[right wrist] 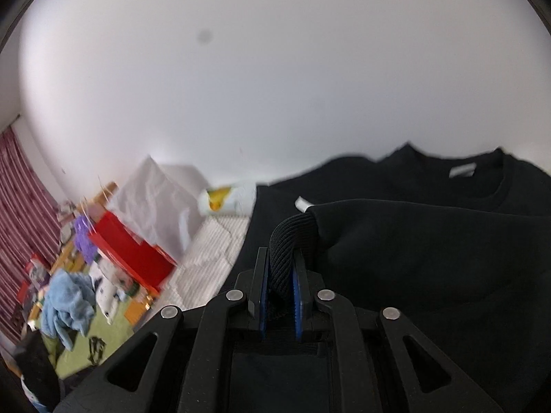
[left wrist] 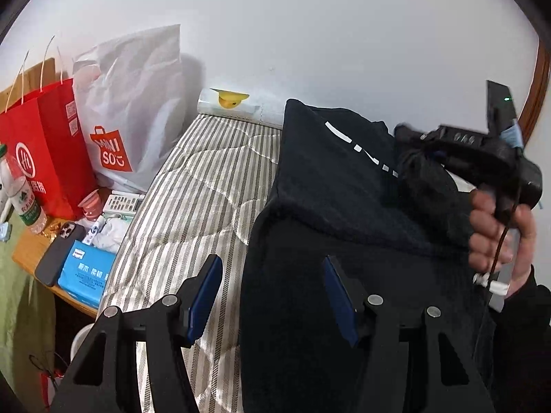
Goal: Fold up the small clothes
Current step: 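Fold the other side and sleeve over the body with the right gripper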
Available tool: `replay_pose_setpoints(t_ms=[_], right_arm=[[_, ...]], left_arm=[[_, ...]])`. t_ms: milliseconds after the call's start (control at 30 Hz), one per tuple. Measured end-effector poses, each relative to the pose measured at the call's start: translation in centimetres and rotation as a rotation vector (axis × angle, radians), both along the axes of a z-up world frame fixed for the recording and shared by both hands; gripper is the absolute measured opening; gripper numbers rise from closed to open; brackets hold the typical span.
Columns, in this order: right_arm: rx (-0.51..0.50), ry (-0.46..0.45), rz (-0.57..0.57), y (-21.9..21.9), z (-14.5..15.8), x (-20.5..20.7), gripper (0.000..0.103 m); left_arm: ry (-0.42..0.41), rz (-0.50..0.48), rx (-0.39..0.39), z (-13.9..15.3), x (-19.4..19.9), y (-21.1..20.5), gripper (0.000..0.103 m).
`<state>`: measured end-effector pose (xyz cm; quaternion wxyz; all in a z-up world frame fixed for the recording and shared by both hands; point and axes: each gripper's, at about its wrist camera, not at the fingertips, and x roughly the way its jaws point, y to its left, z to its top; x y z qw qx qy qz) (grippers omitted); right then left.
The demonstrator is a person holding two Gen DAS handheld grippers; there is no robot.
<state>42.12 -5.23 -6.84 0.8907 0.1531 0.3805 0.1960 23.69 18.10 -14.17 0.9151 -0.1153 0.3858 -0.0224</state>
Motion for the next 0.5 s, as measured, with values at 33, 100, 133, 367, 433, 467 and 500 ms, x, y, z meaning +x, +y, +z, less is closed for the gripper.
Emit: replay_pose_setpoints(t_ms=[33,100,133,367,433,467,500], right_arm=[[-0.016,0.015,0.018,0.4,-0.6,0.1,0.023],[-0.048,0.002,0.054,0.5,-1.0,-0.4,0.03],[-0.08,-0.018,0.063,0.2,-1.0,-1.0,0.04],[-0.32,-0.121,-0.025,-8.3,-0.7,-7.1,0.053],[-0.36,-0.116,-0.089,-11.8,-1.1,-8.3,0.053],[-0.377,-0.106,-0.121,-13.4,-1.7,-8.6,0.053],[-0.398,-0.085,-0.169,-15.9,-2.4,-9.1,0.053]], left_arm=[[0.001,-0.004,0.002,0.1,0.3,-0.3,0.058],[-0.002,-0.014,0.003,0.2,0.8,-0.8,0.058],[-0.004,-0.024,0.002,0.3,1.3,-1.4,0.058],[-0.004,-0.098,0.003,0.7,4.8,-6.0,0.058],[0.003,-0.125,0.019,0.5,6.5,-8.1,0.058],[0.009,-0.129,0.029,0.4,7.0,-8.7,0.058],[0.018,-0.134,0.043,0.1,7.9,-9.6,0.058]])
